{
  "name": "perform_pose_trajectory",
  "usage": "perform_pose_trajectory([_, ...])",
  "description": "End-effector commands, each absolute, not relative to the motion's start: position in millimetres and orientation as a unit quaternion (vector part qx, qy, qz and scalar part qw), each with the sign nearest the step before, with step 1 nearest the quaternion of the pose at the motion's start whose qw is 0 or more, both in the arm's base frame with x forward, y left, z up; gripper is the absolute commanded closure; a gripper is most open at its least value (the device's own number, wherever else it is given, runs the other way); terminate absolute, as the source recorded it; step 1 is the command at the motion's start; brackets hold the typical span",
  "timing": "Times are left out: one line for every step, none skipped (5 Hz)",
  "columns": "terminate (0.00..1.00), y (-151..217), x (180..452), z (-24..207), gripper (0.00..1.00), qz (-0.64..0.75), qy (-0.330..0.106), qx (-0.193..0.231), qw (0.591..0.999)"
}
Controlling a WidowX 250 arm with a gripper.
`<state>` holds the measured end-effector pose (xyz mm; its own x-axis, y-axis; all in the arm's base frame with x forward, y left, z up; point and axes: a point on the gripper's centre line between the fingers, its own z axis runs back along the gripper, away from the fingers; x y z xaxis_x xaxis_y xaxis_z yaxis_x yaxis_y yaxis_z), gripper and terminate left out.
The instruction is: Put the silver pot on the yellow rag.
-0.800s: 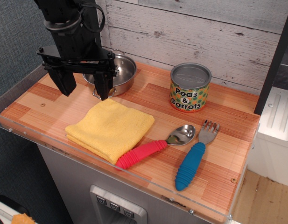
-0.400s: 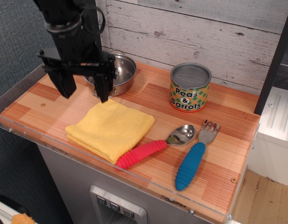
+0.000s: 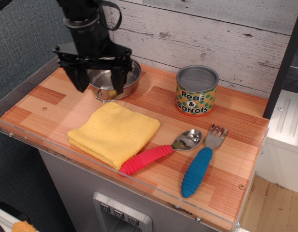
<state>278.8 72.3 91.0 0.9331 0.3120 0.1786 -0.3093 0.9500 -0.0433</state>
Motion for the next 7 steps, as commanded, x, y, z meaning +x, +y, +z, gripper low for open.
perform_pose_trajectory([0.0,83,338,100,0.0,0.221,-0.148,0.006,0.964])
perform_pose_trajectory([0.0,85,359,97,0.0,0.227,-0.153,-0.001,0.962])
perform_pose_trajectory([0.0,86,380,87,0.0,0.236,-0.15,0.007,0.96])
perform_pose_trajectory([0.0,84,392,72,0.0,0.241,-0.134,0.011,0.961])
perform_pose_trajectory([0.0,84,397,54,0.0,0.242,-0.111,0.009,0.964])
perform_pose_trajectory([0.0,86,396,45,0.0,0.245,-0.107,0.024,0.963])
perform_pose_trajectory([0.0,88,396,37,0.0,0.244,-0.097,0.024,0.965])
